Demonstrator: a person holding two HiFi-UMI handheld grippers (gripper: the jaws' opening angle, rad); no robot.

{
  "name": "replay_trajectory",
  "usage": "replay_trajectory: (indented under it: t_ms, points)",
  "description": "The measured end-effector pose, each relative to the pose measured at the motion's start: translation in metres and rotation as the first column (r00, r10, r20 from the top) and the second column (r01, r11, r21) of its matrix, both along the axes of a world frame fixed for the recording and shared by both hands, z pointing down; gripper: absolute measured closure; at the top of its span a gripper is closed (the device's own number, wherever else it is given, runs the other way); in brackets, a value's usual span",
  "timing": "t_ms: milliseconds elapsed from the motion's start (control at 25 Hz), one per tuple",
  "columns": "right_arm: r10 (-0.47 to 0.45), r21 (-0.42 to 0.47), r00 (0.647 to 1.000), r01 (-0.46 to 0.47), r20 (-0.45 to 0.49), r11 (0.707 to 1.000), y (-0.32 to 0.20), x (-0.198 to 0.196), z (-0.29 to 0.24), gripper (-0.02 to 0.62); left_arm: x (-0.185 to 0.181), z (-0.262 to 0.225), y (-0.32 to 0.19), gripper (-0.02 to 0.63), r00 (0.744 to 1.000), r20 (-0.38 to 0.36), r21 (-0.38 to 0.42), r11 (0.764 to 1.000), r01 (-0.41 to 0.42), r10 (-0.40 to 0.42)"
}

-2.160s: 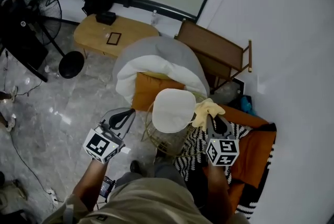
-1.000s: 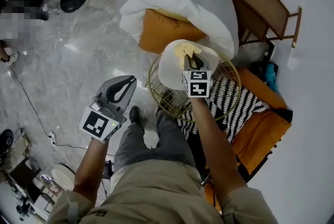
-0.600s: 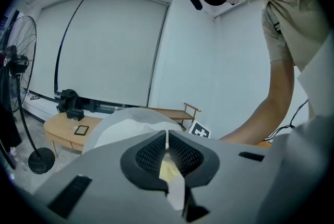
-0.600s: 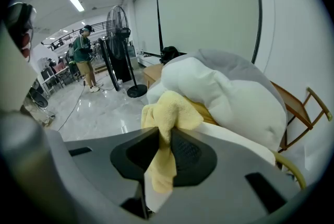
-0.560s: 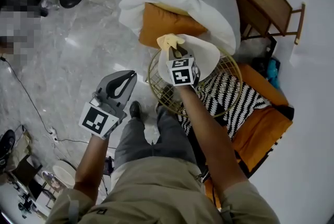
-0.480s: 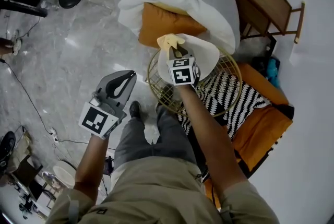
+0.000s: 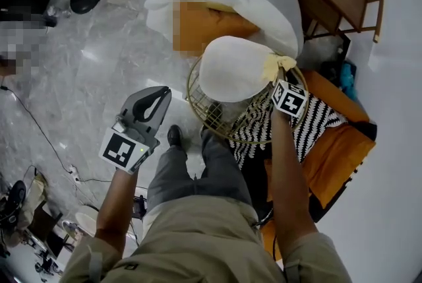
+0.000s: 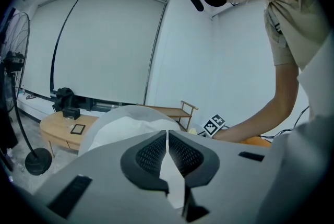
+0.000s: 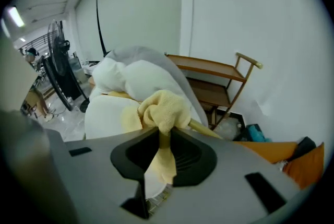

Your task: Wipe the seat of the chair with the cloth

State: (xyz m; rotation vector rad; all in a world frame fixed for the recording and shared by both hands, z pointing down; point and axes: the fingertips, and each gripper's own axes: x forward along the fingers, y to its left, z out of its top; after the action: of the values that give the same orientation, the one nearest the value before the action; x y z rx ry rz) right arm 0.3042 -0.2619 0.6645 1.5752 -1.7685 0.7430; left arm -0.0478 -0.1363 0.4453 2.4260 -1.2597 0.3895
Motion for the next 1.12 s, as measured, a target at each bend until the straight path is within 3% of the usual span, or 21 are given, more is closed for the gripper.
replay_trajectory:
  t_ms: [160, 360, 520, 680, 880, 1000, 1120]
  points:
    - [0.046, 0.003, 0.999, -0.046, -0.002, 0.999, 0.009, 0.020, -0.002, 0.512, 0.005, 0.002, -0.001, 0.589, 1.000, -0.004, -0.005, 1.000, -0.021, 0.021]
    - [0.035, -0.005, 0.999, -0.035, 0.012, 0.999, 0.006, 0.000, 0.008, 0.512, 0.004, 0.000, -0.003, 0.589, 1.000, -0.004, -0.001, 1.000, -0.020, 0.020]
    - [0.000, -0.023, 0.999, 0.001, 0.042, 1.000, 0.006, -0.047, 0.022, 0.513, -0.006, 0.005, 0.001, 0.589, 1.000, 0.000, -0.011, 1.000, -0.002, 0.002]
    - [-0.122, -0.062, 0.988, 0.129, 0.099, 0.990, 0.009, -0.133, 0.046, 0.512, -0.015, 0.016, 0.008, 0.589, 1.000, 0.007, -0.027, 0.999, 0.019, -0.019]
    - [-0.353, -0.084, 0.919, 0.371, 0.178, 0.925, 0.023, -0.250, 0.059, 0.514, -0.020, 0.022, 0.016, 0.589, 0.999, 0.009, -0.039, 0.999, 0.035, -0.035]
    - [-0.377, -0.084, 0.906, 0.399, 0.194, 0.913, 0.026, -0.268, 0.060, 0.512, -0.019, 0.022, 0.016, 0.589, 0.999, 0.008, -0.039, 0.999, 0.038, -0.038]
    - [-0.346, -0.092, 0.918, 0.368, 0.193, 0.925, 0.023, -0.246, 0.063, 0.514, -0.018, 0.022, 0.013, 0.589, 0.999, 0.004, -0.036, 0.999, 0.035, -0.035]
